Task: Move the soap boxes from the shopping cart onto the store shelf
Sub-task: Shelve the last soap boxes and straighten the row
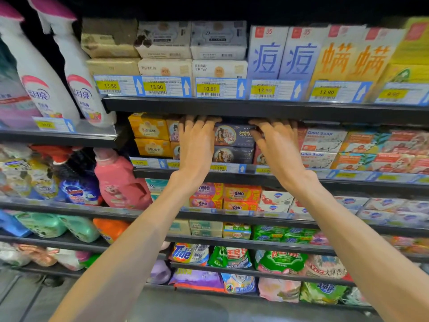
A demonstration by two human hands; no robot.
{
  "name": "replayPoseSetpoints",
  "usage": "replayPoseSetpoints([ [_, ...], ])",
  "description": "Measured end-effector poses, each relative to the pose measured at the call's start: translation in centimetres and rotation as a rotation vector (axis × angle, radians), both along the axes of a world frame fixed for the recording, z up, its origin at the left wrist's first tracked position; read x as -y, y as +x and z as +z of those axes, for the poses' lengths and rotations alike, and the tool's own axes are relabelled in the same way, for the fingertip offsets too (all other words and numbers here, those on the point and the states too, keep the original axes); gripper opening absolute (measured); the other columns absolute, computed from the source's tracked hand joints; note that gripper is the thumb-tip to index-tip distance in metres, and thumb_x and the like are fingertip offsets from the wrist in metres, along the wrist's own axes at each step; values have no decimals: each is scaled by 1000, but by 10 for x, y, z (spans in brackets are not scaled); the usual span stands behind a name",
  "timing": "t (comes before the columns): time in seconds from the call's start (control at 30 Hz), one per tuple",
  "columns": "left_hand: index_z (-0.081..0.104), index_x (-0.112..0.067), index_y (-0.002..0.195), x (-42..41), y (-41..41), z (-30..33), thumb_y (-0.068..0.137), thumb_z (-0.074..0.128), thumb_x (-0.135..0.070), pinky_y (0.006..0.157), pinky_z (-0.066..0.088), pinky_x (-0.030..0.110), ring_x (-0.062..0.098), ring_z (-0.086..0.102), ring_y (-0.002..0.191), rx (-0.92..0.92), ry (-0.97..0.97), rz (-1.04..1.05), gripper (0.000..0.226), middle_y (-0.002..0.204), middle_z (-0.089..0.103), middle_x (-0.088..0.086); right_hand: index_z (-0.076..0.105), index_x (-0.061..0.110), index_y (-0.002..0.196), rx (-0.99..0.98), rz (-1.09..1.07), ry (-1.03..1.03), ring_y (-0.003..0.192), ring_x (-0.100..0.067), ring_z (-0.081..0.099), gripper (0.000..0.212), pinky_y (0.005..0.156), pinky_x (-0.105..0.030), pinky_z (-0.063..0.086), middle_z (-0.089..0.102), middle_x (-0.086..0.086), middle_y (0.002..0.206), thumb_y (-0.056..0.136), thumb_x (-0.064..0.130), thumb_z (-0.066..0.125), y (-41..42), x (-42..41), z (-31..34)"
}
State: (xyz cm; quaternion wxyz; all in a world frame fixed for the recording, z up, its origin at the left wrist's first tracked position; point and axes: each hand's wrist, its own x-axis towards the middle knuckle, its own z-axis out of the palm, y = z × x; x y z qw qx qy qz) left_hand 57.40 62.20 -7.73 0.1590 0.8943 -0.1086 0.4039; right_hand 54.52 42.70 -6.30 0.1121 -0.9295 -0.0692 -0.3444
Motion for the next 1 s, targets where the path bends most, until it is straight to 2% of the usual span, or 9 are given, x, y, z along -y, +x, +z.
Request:
replayPoseSetpoints([
  [0.27,68,-21,122,-3,-2,-3,98,59,-19,106,40,49,32,52,124,12,-16,-20,26,124,69,4,63,22,127,16,16,-20,122,-33,53,30,108,-50,38,66,-7,126,100,31,53,4,4,-3],
  [0.47,61,-17,133,0,-13,-6,101,54,-20,110,37,44,29,50,125,42,-17,-65,33,130,63,4,64,16,126,118,28,-86,113,-31,57,31,107,-46,39,67,-7,118,100,28,54,-9,6,-6],
  [0.53,62,-14,130,8,-28,-11,100,54,-16,110,37,41,26,50,125,75,-18,-154,31,129,62,3,67,13,120,172,87,-74,111,-28,59,26,107,-43,39,68,-5,117,99,24,55,-24,12,-14],
  [0.63,62,-12,131,33,-54,-21,100,53,-14,112,36,38,21,49,131,50,38,-378,32,133,61,1,68,11,119,226,129,-5,120,-25,58,23,109,-42,40,66,-5,124,99,15,57,-50,28,-28],
  [0.8,58,-12,136,88,-70,-38,95,55,-14,111,39,40,22,48,135,-72,166,-532,42,143,57,1,67,10,121,156,65,48,121,-23,58,25,106,-43,42,64,-3,129,99,11,54,-85,66,-41],
  [1.0,58,-10,136,129,-70,-35,91,56,-11,114,38,41,25,46,134,-132,132,-467,45,139,58,4,66,13,124,72,63,84,123,-17,57,28,109,-41,40,65,0,127,99,11,55,-109,105,-42],
])
